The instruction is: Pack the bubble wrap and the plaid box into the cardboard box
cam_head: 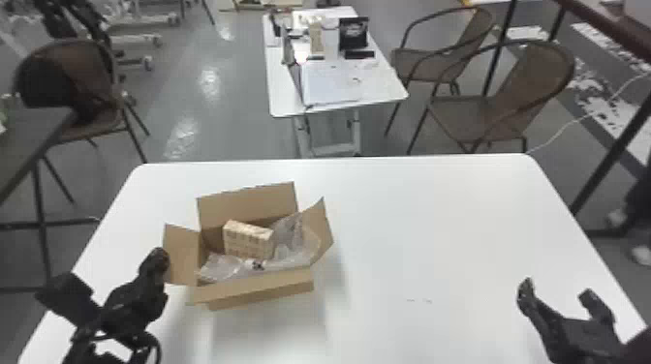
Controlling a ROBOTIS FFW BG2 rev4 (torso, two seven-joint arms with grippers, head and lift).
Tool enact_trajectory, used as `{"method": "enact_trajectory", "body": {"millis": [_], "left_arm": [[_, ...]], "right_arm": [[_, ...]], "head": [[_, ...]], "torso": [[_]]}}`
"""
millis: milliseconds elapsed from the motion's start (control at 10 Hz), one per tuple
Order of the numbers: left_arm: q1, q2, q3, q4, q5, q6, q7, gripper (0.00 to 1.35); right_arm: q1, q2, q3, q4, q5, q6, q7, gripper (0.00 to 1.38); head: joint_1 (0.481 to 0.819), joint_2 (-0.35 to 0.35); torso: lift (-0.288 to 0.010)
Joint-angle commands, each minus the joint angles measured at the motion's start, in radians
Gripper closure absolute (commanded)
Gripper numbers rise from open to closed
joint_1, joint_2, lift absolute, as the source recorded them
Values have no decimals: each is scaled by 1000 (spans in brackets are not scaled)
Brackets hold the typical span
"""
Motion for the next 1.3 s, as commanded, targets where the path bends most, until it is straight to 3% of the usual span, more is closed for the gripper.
{"method": "enact_trajectory", "body": {"millis": [0,300,400,600,800,1000,1200], "left_arm": [[-3,-3,-48,61,84,-116,49,1171],[-1,-3,-167,188,232,-435,221,1171],[8,-3,-180,188,217,-504,271,1173],[28,-3,-244,194,183,-692,460,1171],[32,-3,-324,225,191,-811,618,1171],[11,-3,-399,297,240,-969,738,1171],[-3,-3,-433,335,212,-1063,844,1170]], "right_arm": [[-6,1,2,4,-2,0,1,214],[-10,-3,15,7,-8,3,8,214],[-12,-5,18,5,-13,11,8,214],[-12,-6,18,5,-17,18,12,214],[-14,-6,18,5,-20,24,18,214],[-20,-6,19,5,-19,35,35,214],[-21,-6,19,7,-22,43,41,214]], "head": [[695,100],[695,120],[695,133],[695,170],[695,185],[695,191],[695,199]], "torso": [[-18],[-18],[-18],[-18],[-18],[-18],[-18]]}}
